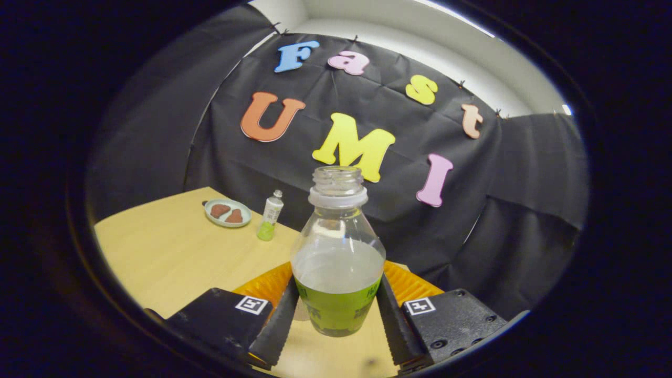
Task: Take the bottle from table, then pour the juice into the cup, finally place the bottle on the coaster
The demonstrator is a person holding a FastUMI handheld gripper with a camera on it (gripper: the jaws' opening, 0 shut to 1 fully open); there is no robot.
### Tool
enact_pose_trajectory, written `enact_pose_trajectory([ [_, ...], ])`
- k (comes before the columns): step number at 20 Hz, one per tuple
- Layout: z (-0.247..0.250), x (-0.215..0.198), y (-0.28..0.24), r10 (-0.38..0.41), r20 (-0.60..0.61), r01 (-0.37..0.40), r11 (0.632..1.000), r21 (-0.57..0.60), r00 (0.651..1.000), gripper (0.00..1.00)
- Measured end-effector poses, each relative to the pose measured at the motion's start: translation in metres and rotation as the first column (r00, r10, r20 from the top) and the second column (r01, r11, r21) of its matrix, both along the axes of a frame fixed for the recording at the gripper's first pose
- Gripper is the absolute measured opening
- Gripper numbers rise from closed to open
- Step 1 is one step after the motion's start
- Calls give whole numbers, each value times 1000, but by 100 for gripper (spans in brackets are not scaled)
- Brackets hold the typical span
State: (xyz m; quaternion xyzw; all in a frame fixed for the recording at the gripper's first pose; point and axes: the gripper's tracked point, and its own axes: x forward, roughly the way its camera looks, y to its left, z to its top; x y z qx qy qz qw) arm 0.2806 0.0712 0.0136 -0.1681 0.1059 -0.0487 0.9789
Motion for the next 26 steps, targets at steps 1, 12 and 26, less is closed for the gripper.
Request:
enact_pose_trajectory([
  [1,0,4,0,9,3,-9,1000,29,1000,80],
  [12,-50,75,-7,54,55,-65,973,221,997,80],
  [26,-163,152,-23,95,-89,-60,939,337,991,81],
])
